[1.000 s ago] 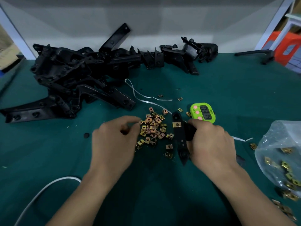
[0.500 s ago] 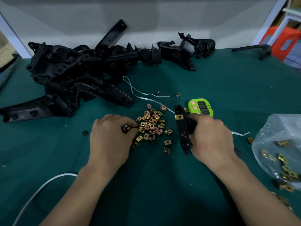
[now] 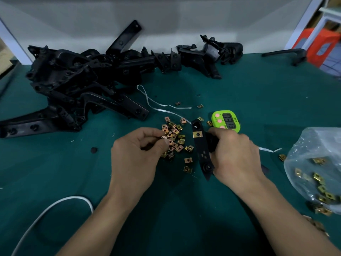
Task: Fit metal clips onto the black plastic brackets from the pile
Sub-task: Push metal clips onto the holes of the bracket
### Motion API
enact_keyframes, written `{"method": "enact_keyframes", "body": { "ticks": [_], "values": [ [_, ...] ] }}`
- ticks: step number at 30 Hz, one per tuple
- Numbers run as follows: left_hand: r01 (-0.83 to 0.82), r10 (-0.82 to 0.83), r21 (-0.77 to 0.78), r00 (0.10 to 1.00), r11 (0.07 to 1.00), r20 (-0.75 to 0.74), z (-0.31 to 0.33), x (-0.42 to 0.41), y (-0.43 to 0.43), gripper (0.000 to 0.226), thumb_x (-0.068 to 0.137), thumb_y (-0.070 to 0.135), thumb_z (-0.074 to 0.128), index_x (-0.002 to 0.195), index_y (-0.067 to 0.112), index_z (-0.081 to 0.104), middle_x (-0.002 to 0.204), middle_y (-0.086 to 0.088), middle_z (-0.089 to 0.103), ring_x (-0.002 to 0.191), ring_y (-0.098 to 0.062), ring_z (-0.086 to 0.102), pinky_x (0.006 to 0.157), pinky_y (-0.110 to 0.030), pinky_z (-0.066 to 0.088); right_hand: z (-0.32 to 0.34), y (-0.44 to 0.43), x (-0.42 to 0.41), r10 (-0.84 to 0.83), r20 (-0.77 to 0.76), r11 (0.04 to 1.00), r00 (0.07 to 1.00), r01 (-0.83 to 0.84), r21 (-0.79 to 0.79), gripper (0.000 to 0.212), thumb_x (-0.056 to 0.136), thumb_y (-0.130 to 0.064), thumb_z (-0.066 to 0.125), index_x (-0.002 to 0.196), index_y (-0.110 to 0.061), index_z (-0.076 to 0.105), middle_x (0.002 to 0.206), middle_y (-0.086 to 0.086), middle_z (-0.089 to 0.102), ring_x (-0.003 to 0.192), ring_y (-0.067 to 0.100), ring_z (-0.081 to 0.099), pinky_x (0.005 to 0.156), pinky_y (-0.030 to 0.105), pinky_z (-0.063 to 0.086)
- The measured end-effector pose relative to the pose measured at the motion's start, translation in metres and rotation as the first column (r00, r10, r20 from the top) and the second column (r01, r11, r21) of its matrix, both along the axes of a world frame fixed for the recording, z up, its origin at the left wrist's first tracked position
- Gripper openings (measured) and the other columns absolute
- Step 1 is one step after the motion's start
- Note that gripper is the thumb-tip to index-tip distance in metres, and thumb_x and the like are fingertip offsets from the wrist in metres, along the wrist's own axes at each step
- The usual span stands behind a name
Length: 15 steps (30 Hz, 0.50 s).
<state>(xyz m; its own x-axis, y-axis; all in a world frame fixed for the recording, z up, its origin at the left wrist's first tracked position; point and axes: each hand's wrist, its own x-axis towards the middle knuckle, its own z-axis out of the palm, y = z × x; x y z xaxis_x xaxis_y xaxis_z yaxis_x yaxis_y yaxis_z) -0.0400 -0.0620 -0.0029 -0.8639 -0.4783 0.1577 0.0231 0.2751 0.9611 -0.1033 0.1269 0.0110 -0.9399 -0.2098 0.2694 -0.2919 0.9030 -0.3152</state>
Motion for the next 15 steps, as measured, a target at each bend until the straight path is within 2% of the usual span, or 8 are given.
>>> {"method": "enact_keyframes", "body": {
  "ticks": [9,15],
  "values": [
    [0.07,-0.07,0.015,0.997,0.997,-0.032,0.0027,0.0031,0.0045,0.025,0.077,0.006,0.085,0.074,0.03,0.076,0.074,0.013,0.076,0.067,-0.001,0.072,0.061,-0.009,0.052,0.0,0.0001,0.0005,0.019,0.008,1.0,1.0,-0.018,-0.024,0.02,0.071,-0.023,0.073,0.089,-0.03,0.067,0.051,-0.012,0.034,0.057,0.029,0.037,0.055,0.033,0.03],
    [0.063,-0.064,-0.03,0.998,0.998,-0.026,0.0028,0.0033,0.0057,0.026,0.081,0.006,0.082,0.079,0.031,0.073,0.076,0.015,0.076,0.071,-0.002,0.072,0.064,-0.011,0.053,0.0005,0.0003,0.0001,0.018,0.055,1.0,0.998,-0.019,0.008,0.022,0.07,-0.024,0.072,0.09,-0.031,0.065,0.053,-0.011,0.037,0.059,0.03,0.04,0.057,0.033,0.032]
  ]
}}
